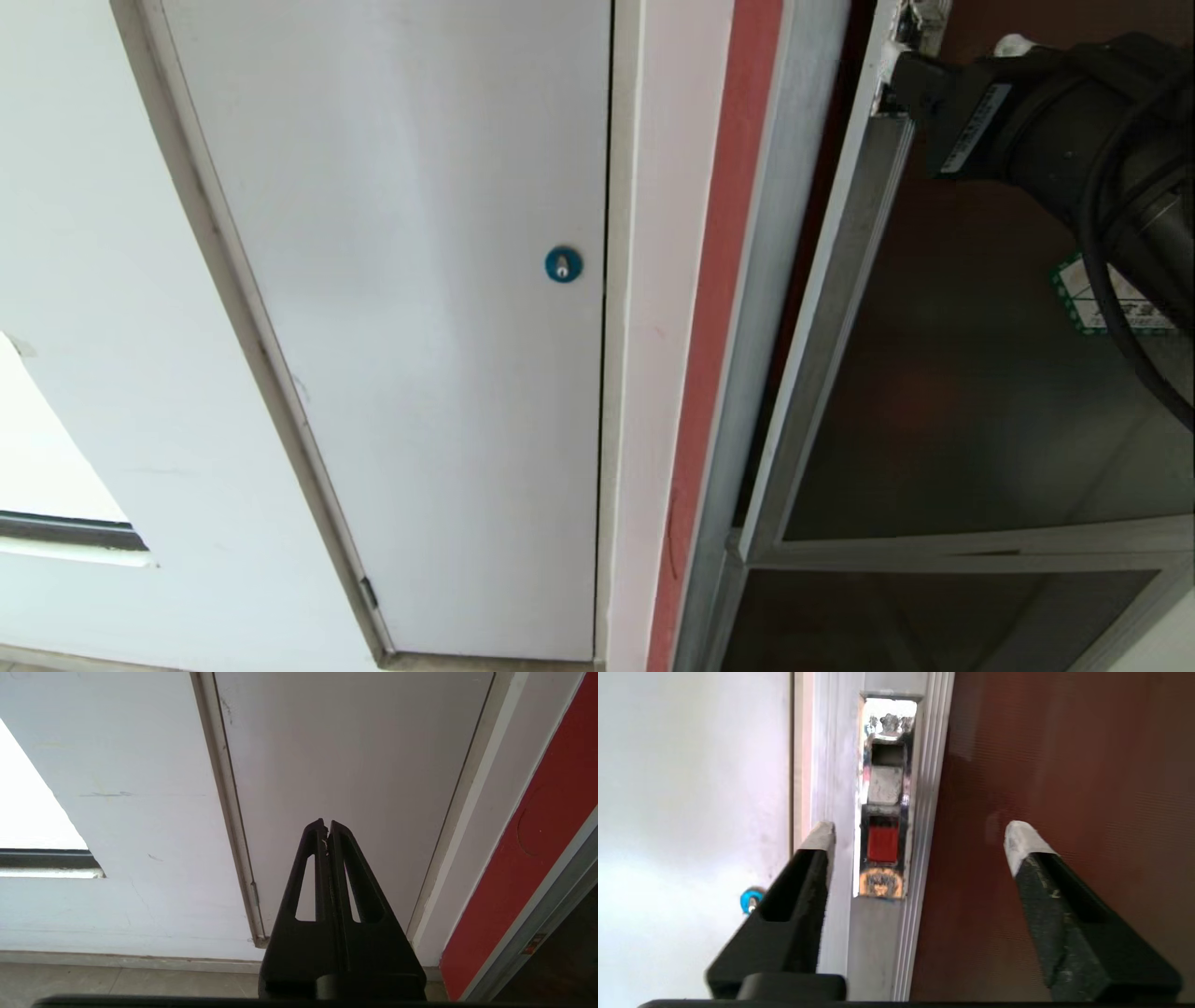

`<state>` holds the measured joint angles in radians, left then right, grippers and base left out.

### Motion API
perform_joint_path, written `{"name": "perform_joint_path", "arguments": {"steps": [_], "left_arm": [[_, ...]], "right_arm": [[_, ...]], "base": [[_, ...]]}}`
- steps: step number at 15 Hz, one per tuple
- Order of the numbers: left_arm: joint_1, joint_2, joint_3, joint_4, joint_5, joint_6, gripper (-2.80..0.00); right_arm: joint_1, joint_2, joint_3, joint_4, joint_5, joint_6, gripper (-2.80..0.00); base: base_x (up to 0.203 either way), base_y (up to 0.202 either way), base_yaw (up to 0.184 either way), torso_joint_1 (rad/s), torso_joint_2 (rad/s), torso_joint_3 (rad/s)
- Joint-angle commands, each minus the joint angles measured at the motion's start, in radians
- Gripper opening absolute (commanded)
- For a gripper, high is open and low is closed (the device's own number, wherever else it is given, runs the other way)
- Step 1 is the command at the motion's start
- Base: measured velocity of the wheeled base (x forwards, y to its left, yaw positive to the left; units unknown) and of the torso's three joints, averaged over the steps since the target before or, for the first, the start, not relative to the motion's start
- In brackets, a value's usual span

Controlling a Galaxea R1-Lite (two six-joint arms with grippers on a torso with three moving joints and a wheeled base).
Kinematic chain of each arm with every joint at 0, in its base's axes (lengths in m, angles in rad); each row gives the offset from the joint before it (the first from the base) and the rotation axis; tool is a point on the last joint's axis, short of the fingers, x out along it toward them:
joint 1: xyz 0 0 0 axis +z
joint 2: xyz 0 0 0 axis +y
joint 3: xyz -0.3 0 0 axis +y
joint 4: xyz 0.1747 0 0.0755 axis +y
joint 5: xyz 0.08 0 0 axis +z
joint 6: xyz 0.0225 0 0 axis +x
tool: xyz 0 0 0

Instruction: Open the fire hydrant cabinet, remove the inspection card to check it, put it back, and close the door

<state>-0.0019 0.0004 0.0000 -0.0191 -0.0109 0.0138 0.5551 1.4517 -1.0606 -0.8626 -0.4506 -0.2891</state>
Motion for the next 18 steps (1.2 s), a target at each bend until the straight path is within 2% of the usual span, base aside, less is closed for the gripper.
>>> {"name": "perform_joint_path", "arguments": {"steps": [1,11,12,18], "left_arm": [[0.000,0.000,0.013,-0.001,0.000,0.000,-2.80],[0.000,0.000,0.014,-0.001,0.000,0.000,-2.80],[0.000,0.000,0.014,-0.001,0.000,0.000,-2.80],[0.000,0.001,0.014,-0.001,0.000,0.000,-2.80]], "right_arm": [[0.002,-0.003,0.001,-0.005,0.000,-0.002,0.00],[0.006,-0.106,0.066,0.031,-0.002,-0.005,0.00],[0.006,-0.127,0.073,0.057,-0.002,-0.005,-2.80],[0.006,-0.234,0.088,0.145,-0.031,-0.005,-2.80]], "base": [[0.000,0.000,0.000,0.000,0.00,0.000],[0.000,0.000,0.000,0.000,0.00,0.000],[0.000,0.000,0.000,0.000,0.00,0.000],[0.000,0.000,0.000,0.000,0.00,0.000]]}}
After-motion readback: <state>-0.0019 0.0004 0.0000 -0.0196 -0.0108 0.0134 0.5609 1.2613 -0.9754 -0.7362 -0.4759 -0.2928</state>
